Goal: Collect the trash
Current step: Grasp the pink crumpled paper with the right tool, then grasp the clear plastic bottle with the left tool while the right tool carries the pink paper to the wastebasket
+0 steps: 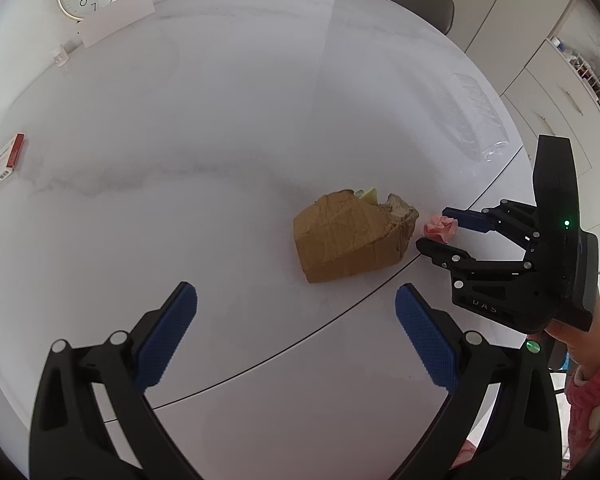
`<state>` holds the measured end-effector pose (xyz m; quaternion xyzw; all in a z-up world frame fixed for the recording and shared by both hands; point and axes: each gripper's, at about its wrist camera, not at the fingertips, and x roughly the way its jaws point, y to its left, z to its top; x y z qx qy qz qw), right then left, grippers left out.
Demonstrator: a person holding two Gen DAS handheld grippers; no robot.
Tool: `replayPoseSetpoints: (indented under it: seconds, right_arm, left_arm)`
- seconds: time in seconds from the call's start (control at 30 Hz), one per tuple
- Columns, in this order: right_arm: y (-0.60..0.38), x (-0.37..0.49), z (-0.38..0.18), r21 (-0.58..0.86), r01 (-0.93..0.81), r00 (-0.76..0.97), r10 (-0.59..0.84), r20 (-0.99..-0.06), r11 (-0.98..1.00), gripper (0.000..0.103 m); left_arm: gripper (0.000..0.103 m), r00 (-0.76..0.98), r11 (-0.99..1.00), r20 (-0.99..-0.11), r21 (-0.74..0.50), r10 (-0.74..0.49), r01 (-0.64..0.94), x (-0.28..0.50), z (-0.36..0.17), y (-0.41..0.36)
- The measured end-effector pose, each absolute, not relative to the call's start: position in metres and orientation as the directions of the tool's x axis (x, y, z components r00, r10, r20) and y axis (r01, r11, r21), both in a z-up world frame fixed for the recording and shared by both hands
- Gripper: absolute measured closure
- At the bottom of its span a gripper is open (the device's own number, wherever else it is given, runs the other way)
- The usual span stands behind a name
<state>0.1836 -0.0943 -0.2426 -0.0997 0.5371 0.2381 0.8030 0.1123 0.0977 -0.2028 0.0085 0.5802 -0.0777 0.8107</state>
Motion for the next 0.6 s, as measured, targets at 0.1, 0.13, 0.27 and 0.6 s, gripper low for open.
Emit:
replayPoseSetpoints:
  seconds: [0.1, 0.13, 0.27, 0.6]
  right_arm:
    - [-0.102, 0.186, -0.241, 0.117, -0.472, 0.317, 0.292, -0.902, 0.874, 0.058]
    - [-0.105, 0.186, -0.240, 0.128, -0.462, 0.317, 0.299, -0.900, 0.877, 0.058]
    - [-0.139, 0.176, -0.222, 0.217, -0.369, 0.353, 0.353, -0.867, 0.904, 0.058]
    - [-0.246, 0.088, -0.188, 0.261, -0.120, 0.439, 0.287, -0.852, 0.958, 0.058]
  left_arm:
    - [0.008, 0.318, 0.988, -0.942, -0.068, -0.110, 0.140, 0.115, -0.200, 0.091]
    - [0.008, 0.318, 0.987, -0.941, -0.070, -0.113, 0.144, 0.117, -0.198, 0.087]
    - [0.008, 0.325, 0.980, -0.937, -0.069, -0.128, 0.188, 0.131, -0.189, 0.059]
    - [0.008, 0.275, 0.920, -0.925, -0.152, -0.261, 0.362, 0.202, -0.183, -0.099]
